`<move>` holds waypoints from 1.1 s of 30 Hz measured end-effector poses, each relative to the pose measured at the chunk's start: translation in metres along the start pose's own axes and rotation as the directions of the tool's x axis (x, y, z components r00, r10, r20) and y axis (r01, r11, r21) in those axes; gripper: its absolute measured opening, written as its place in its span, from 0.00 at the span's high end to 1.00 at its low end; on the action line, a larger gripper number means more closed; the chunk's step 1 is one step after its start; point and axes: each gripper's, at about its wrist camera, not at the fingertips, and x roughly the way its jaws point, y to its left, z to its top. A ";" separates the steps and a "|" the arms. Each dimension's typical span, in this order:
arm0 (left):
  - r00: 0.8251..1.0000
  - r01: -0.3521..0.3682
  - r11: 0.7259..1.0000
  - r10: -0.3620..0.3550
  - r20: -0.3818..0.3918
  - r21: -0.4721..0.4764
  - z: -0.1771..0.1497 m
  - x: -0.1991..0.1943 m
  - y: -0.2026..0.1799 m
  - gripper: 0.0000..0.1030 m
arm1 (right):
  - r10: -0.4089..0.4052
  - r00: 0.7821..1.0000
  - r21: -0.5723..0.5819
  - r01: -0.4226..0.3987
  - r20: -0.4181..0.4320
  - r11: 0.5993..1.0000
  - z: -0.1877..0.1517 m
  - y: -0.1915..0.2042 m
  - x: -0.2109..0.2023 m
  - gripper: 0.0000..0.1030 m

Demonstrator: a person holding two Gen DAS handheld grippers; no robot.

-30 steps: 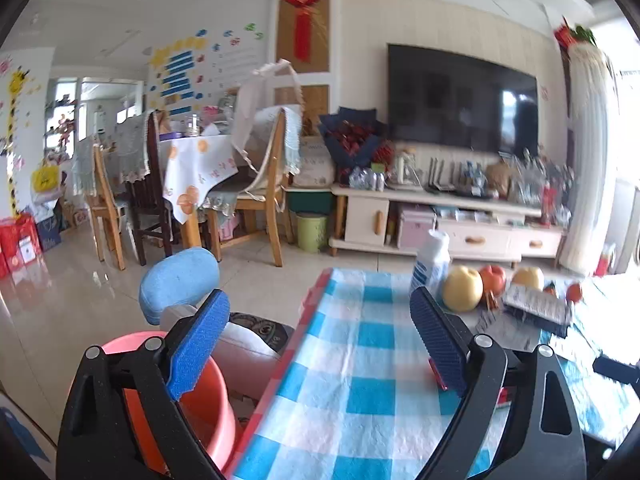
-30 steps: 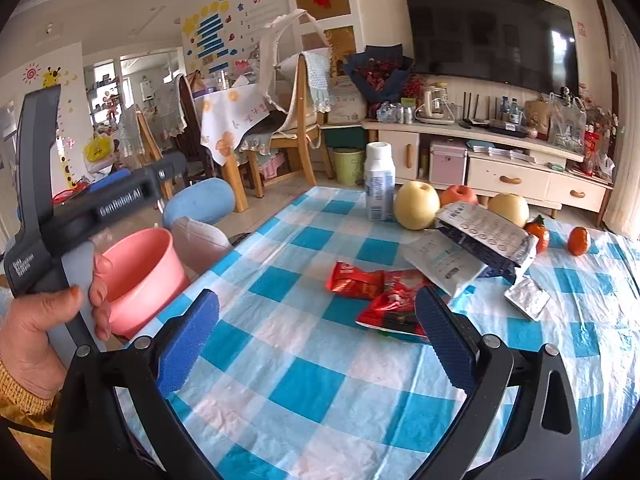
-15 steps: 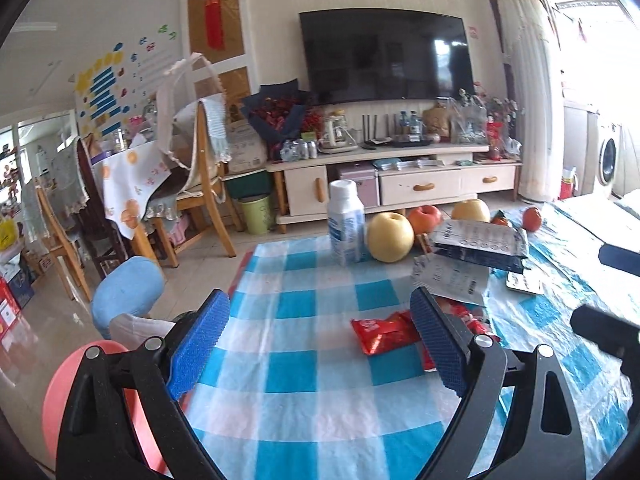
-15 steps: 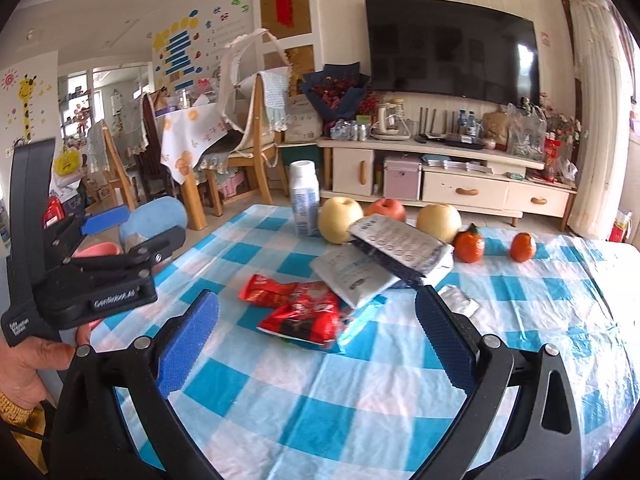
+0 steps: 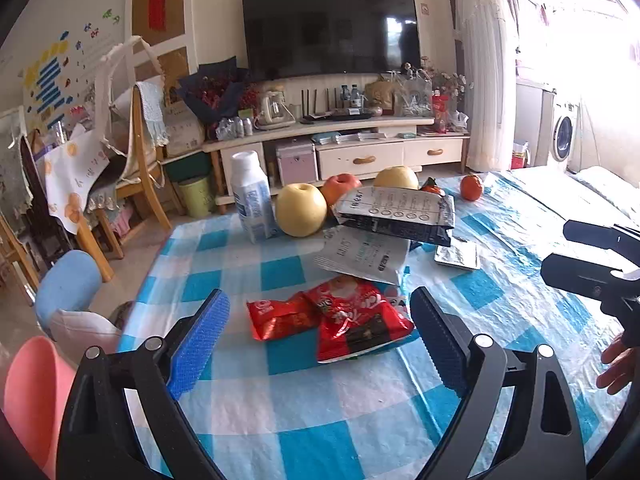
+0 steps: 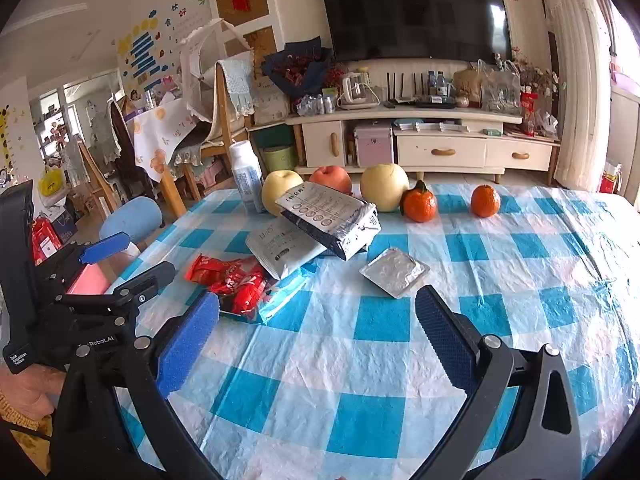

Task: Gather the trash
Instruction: 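Move both open tools back over the table toward the foil tray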

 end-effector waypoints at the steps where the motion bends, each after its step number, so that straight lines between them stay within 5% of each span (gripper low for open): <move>1: 1.000 0.018 1.000 -0.018 -0.009 -0.008 -0.001 0.003 -0.003 0.12 | 0.001 1.000 0.006 -0.001 -0.007 1.000 0.000 -0.003 0.000 0.04; 12: 0.989 0.098 0.983 -0.114 -0.098 -0.154 -0.004 0.036 -0.002 0.12 | -0.018 0.994 0.034 0.022 -0.105 0.999 -0.005 -0.037 0.016 0.04; 33: 0.956 0.050 0.964 -0.121 -0.267 -0.260 -0.007 0.109 0.003 0.26 | -0.033 0.977 -0.024 0.029 -0.210 0.999 0.011 -0.082 0.109 0.04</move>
